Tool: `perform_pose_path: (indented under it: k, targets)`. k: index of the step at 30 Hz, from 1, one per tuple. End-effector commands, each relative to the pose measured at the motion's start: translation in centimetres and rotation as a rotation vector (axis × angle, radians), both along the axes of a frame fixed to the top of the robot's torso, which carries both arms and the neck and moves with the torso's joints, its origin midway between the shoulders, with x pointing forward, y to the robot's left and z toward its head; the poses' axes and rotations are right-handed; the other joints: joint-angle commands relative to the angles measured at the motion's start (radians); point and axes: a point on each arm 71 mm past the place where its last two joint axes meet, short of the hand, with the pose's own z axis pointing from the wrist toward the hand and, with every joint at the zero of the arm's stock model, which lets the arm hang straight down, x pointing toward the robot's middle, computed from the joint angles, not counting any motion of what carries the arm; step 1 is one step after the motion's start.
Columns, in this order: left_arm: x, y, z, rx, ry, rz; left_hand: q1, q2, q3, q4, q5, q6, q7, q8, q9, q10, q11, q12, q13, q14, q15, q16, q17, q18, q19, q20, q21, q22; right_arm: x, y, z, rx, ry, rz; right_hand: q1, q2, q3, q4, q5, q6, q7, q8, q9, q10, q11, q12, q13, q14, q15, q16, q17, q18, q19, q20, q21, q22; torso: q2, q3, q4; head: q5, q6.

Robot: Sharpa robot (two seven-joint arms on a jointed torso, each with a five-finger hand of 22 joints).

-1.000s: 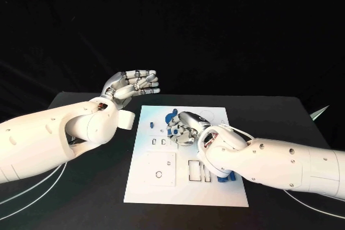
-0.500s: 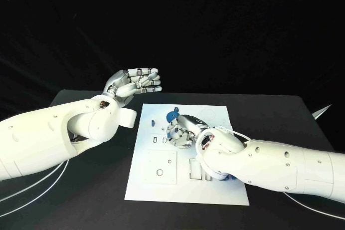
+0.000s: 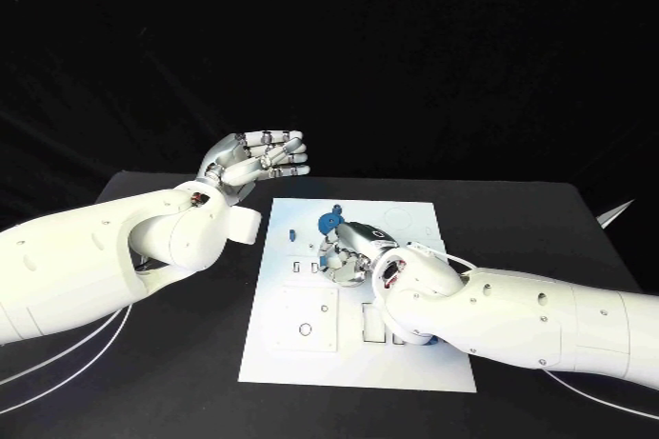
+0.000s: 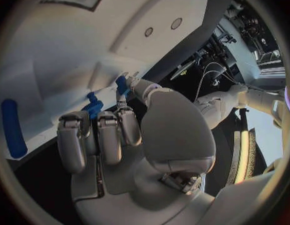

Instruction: Assemble the parts on the task board

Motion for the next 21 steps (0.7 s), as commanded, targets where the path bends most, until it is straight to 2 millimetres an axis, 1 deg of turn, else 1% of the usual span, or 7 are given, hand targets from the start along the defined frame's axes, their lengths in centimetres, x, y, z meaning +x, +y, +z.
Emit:
perform_pose_path:
  k: [1, 5, 10, 12, 15, 18, 21]
  targets:
    - [-0.1, -0.24, 0.13, -0.005, -0.008, -0.02, 0.004, -0.001, 0.002, -0.001, -0.004, 0.004, 0.052, 0.004, 0.0, 0.009, 0.0, -0.002, 0.0, -0.008, -0.002, -0.005, 0.001, 0.011, 0.005, 0.0, 0.002, -0.002, -0.04, 0.13, -0.17, -0.031, -0.01, 0.013, -0.013, -0.004, -0.003, 0.002, -0.007, -0.001, 0.001, 0.006, 0.033, -0.005, 0.002, -0.006, 0.102, 0.106, 0.004, 0.004, 0.263, -0.003, 0.1, 0.004, -0.003, 0.252, 0.0, -0.0001, -0.0002, 0.0, -0.001]
    - [-0.12, -0.22, 0.14, -0.006, -0.008, -0.021, 0.003, -0.001, 0.003, -0.001, -0.004, 0.005, 0.053, 0.004, 0.0, 0.011, 0.001, -0.002, 0.0, -0.008, -0.001, -0.006, 0.002, 0.012, 0.005, 0.0, 0.002, -0.002, -0.05, 0.3, -0.29, -0.034, -0.01, 0.015, -0.014, -0.006, -0.003, 0.002, -0.009, -0.001, 0.001, 0.006, 0.033, -0.005, 0.002, -0.006, 0.102, 0.106, 0.004, 0.004, 0.263, -0.003, 0.1, 0.004, -0.004, 0.252, 0.001, 0.0, -0.0005, 0.0, -0.001]
    - [-0.13, -0.18, 0.13, -0.005, -0.007, -0.022, 0.003, -0.001, 0.003, -0.002, -0.004, 0.005, 0.054, 0.004, 0.0, 0.011, 0.001, -0.002, 0.0, -0.009, -0.001, -0.006, 0.002, 0.011, 0.005, 0.0, 0.002, -0.002, -0.01, 0.29, -0.37, -0.036, -0.015, 0.014, -0.018, -0.01, -0.005, 0.003, -0.014, -0.006, 0.002, 0.005, 0.032, -0.008, 0.003, -0.009, 0.099, 0.106, 0.005, 0.004, 0.263, -0.003, 0.099, 0.004, -0.005, 0.251, 0.001, -0.0001, 0.001, -0.002, -0.003]
    - [-0.12, -0.16, 0.13, -0.005, -0.007, -0.021, 0.003, -0.001, 0.003, -0.002, -0.004, 0.005, 0.054, 0.004, 0.0, 0.011, 0.001, -0.002, 0.0, -0.009, -0.001, -0.006, 0.002, 0.011, 0.005, 0.0, 0.002, -0.002, 0.01, 0.27, -0.4, -0.036, -0.018, 0.014, -0.021, -0.012, -0.005, 0.004, -0.017, -0.013, 0.004, 0.002, 0.029, -0.01, 0.005, -0.011, 0.098, 0.106, 0.006, 0.004, 0.263, -0.002, 0.098, 0.005, -0.007, 0.249, 0.0, -0.0002, -0.0005, -0.001, -0.004]
    - [-0.13, -0.14, 0.13, -0.005, -0.006, -0.021, 0.003, -0.001, 0.003, -0.002, -0.004, 0.005, 0.054, 0.004, 0.0, 0.011, 0.001, -0.002, 0.0, -0.009, -0.001, -0.006, 0.002, 0.011, 0.005, 0.0, 0.002, -0.002, 0.02, 0.28, -0.42, -0.037, -0.019, 0.015, -0.022, -0.013, -0.005, 0.004, -0.019, -0.018, 0.006, 0.0, 0.028, -0.011, 0.006, -0.012, 0.097, 0.106, 0.007, 0.004, 0.263, -0.002, 0.098, 0.005, -0.008, 0.249, 0.0, 0.0001, -0.0011, 0.0, -0.005]
    - [-0.12, -0.15, 0.12, -0.005, -0.006, -0.022, 0.003, -0.001, 0.003, -0.002, -0.004, 0.005, 0.054, 0.004, 0.0, 0.011, 0.001, -0.002, 0.0, -0.009, -0.001, -0.006, 0.002, 0.011, 0.005, 0.0, 0.002, -0.002, 0.02, 0.3, -0.45, -0.039, -0.02, 0.016, -0.023, -0.014, -0.005, 0.005, -0.02, -0.02, 0.006, -0.001, 0.027, -0.012, 0.006, -0.013, 0.096, 0.106, 0.007, 0.004, 0.263, -0.002, 0.098, 0.005, -0.008, 0.249, 0.0, 0.0005, -0.001, -0.001, -0.01]
    - [-0.12, -0.14, 0.12, -0.005, -0.006, -0.022, 0.002, -0.001, 0.003, -0.002, -0.004, 0.005, 0.054, 0.004, 0.0, 0.011, 0.001, -0.002, 0.0, -0.01, -0.001, -0.007, 0.003, 0.011, 0.005, 0.001, 0.002, -0.002, 0.0, 0.35, -0.47, -0.041, -0.021, 0.019, -0.023, -0.014, -0.005, 0.005, -0.02, -0.02, 0.006, -0.001, 0.027, -0.012, 0.006, -0.013, 0.096, 0.106, 0.007, 0.004, 0.263, -0.002, 0.098, 0.005, -0.008, 0.249, 0.0, 0.0007, -0.0007, -0.001, -0.01]
